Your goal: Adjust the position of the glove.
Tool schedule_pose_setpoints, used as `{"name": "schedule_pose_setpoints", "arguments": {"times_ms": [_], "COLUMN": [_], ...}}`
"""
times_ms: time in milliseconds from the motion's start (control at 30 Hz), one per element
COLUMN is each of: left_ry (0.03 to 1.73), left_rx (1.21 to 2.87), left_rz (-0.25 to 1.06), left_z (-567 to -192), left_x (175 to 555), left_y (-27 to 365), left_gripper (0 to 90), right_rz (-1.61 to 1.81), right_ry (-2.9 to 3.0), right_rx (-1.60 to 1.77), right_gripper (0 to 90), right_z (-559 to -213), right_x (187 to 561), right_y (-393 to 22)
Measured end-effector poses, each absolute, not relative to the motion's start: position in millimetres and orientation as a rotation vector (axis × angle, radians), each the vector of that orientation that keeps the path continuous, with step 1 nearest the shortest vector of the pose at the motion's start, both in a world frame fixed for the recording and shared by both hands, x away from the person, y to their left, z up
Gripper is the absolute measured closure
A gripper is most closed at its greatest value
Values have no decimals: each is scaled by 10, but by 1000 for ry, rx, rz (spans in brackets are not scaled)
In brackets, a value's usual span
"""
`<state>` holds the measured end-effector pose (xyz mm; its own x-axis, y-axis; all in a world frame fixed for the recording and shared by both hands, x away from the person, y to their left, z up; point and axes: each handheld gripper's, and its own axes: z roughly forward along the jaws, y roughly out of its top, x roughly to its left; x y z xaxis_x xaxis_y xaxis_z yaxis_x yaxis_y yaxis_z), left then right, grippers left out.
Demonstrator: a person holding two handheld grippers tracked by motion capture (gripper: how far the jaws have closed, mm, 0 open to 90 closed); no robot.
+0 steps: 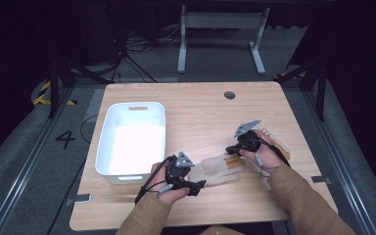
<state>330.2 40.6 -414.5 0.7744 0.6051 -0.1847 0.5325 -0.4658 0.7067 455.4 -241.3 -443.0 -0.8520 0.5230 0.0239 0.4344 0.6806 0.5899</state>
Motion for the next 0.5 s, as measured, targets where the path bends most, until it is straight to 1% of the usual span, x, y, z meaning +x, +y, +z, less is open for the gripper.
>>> {"name": "schedule_pose_setpoints", "arguments": {"times_ms": [167, 500], "left_ry": [863, 854], "left_rx": [2153, 2144], "left_rz": [127, 134], "left_z": [-4133, -4088], "left_x": [3336, 3405], "left_y": [430, 398], "left_gripper": [309, 311], "right_rz": [885, 811], "right_ry": [2774, 2822], "right_rx": [781, 719], "right_gripper": [898, 898], "right_z": [-4422, -4376], "right_x": [4518, 4368], "right_y": [-2415, -2452]}}
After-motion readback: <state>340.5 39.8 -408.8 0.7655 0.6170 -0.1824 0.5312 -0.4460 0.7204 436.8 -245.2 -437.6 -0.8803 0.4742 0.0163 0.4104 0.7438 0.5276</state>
